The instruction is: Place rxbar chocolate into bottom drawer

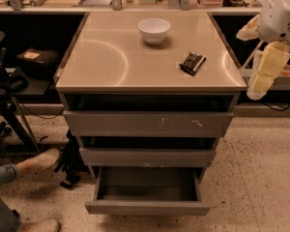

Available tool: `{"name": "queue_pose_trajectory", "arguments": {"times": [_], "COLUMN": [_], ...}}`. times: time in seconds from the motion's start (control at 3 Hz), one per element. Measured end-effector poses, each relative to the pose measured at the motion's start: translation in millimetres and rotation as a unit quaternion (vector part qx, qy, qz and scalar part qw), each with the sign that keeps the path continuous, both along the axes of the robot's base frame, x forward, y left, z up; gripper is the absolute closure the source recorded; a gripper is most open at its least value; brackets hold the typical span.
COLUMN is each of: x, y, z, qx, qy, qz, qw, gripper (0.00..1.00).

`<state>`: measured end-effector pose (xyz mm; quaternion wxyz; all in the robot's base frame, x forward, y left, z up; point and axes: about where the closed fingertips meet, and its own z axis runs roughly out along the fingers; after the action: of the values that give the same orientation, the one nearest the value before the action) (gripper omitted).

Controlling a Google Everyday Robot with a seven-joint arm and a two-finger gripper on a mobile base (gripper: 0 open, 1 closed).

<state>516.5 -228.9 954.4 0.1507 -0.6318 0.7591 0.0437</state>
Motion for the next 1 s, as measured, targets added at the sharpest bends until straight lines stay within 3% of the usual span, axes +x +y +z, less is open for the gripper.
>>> {"name": "queue_pose_trajectory", "arguments": {"times": [0.33, 0.67, 1.0], "x": [69, 129, 152], "y": [6, 2, -1], "z": [-31, -49, -34], "qx": [0.013, 0.015, 0.018], "qy": [0.022, 0.008, -0.032], "qz": [0.013, -0.011, -0.020], "qw": [0.9996, 0.9998, 0.9991], "gripper": [0.00, 0.00, 0.00]}}
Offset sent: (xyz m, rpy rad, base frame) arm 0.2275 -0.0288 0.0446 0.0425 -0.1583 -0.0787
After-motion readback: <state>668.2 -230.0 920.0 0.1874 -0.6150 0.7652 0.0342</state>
